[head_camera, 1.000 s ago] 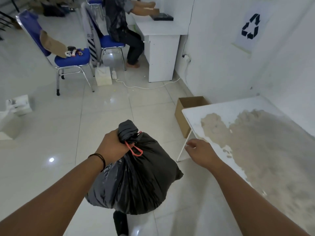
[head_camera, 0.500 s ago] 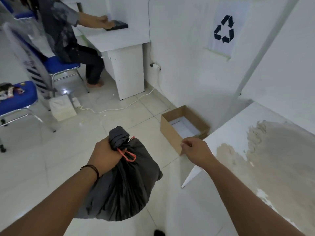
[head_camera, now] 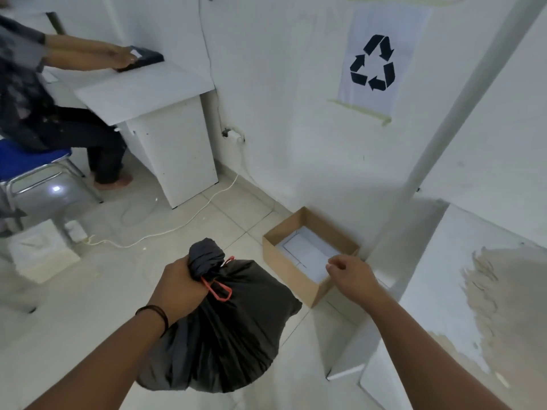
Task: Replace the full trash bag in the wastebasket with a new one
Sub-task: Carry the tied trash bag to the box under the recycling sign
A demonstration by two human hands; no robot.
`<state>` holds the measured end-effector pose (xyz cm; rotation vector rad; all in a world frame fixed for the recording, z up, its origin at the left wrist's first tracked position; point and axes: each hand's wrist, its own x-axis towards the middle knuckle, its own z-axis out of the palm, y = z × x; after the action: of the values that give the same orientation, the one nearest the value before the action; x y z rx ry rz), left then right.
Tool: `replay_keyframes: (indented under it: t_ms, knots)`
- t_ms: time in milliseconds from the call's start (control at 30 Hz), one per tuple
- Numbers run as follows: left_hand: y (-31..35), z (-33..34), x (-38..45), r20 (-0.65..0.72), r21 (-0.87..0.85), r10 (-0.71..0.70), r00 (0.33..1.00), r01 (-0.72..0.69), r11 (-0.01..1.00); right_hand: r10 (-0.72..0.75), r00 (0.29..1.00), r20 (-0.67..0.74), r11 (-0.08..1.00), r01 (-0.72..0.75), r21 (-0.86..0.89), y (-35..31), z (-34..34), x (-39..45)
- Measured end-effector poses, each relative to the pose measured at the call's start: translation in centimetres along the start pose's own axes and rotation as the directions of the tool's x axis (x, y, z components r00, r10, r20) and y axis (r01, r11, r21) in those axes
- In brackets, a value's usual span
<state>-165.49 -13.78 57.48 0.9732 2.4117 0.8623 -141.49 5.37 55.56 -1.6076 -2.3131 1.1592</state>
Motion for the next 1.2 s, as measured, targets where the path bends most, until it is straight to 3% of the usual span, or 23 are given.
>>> replay_keyframes:
  t_ms: [100,200,367,567,667,867,933,1000,1100,1200]
  knots:
    - [0.9,0.3,5.6,0.054,-0.046,0.043,0.998,-0.041,0.998,0.076,0.997,-0.036,0.997,-0.075,0.013,-0.6,-0.7,2.8]
    - [2.5,0.7,11.1,0.101,-0.227,0.142,0.985,-0.116,0.967,0.15,0.982,-0.117,0.989,-0.149,0.018,-1.1,-1.1,5.7]
    - [5.6,1.1,20.0,0.216,-0.26,0.239,0.947,-0.18,0.949,0.303,0.923,-0.237,0.953,-0.287,0.097,-2.5,-1.0,9.0]
    - [9.4,2.0,27.5,0.44,-0.399,0.391,0.808,-0.214,0.891,0.413,0.841,-0.35,0.91,-0.371,0.185,-4.2,-1.1,10.8]
    - [11.2,3.4,29.7,0.507,-0.483,0.419,0.753,-0.155,0.862,0.44,0.805,-0.398,0.898,-0.384,0.217,-4.6,-1.7,11.7]
    - [14.3,6.6,34.0,0.55,-0.587,0.241,0.8,0.165,0.793,0.467,0.771,-0.433,0.884,-0.412,0.219,-3.3,-2.4,14.2]
    - [15.2,7.7,35.3,0.553,-0.595,0.205,0.807,0.212,0.775,0.484,0.768,-0.42,0.875,-0.428,0.226,-2.4,-2.5,15.2]
    - [15.8,9.0,36.4,0.537,-0.561,0.207,0.818,0.163,0.811,0.507,0.76,-0.407,0.862,-0.441,0.251,-1.5,-2.4,16.1]
    - [16.8,11.1,38.0,0.446,-0.459,0.277,0.851,-0.048,0.887,0.519,0.76,-0.391,0.854,-0.446,0.268,0.0,-2.2,17.7]
    - [17.8,13.4,38.9,0.406,-0.429,0.337,0.85,-0.148,0.891,0.534,0.761,-0.368,0.844,-0.457,0.28,1.7,-1.9,19.1]
